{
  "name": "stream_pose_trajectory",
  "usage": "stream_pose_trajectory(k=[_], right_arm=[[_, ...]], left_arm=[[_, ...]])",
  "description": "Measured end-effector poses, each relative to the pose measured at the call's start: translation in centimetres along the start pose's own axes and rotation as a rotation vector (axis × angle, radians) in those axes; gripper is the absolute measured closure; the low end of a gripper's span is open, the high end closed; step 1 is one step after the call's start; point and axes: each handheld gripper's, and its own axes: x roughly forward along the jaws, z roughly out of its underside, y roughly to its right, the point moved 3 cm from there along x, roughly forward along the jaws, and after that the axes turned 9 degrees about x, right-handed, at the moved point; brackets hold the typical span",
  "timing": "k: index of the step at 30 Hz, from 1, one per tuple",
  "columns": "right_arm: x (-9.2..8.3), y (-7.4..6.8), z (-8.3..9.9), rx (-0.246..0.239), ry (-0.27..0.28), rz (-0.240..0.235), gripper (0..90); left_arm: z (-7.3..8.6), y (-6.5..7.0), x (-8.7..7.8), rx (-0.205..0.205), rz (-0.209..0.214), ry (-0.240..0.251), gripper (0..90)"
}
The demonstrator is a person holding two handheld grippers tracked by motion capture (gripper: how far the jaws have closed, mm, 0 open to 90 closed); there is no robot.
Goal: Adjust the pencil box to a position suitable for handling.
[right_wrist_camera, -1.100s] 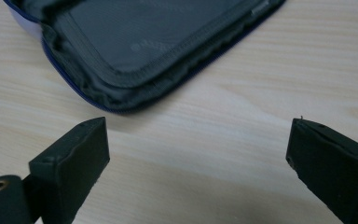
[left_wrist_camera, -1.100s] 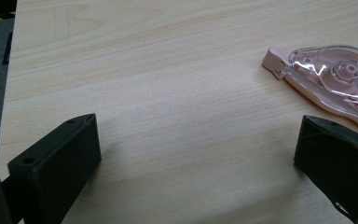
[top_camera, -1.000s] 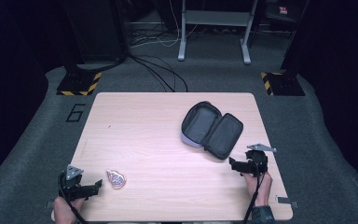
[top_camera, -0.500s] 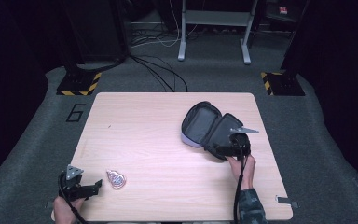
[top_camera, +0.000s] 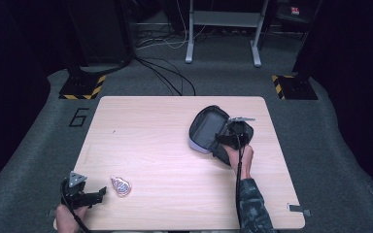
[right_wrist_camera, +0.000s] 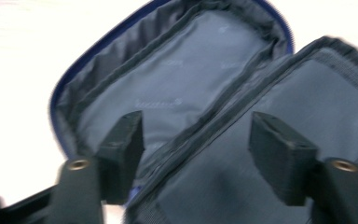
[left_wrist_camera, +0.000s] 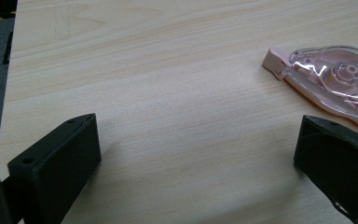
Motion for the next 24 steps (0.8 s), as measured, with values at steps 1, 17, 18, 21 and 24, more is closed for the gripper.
stream_pose_trajectory(k=[1,17,18,21,24], right_arm=[[0.2,0.0,0.0,0.017,-0.013,0.011,41.3],[2.6,-0.1,0.2,0.035,-0.054,0.089,68.3],[2.6,-0.1,0.3,0.036,-0.052,0.091,69.2],[2.6,-0.1,0.3,0.024,-0.051,0.095,74.0],[2.6,-0.2,0.3,0.014,-0.046,0.099,77.9]], left_arm=[[0.0,0.0,0.0,-0.001,-0.003,0.004,0.3],[0.0,0.0,0.0,0.0,-0.001,0.001,0.3],[0.0,0.0,0.0,-0.001,-0.003,0.004,0.3],[0.0,0.0,0.0,0.0,-0.001,0.002,0.3],[0.0,0.0,0.0,-0.001,-0.003,0.004,0.3]])
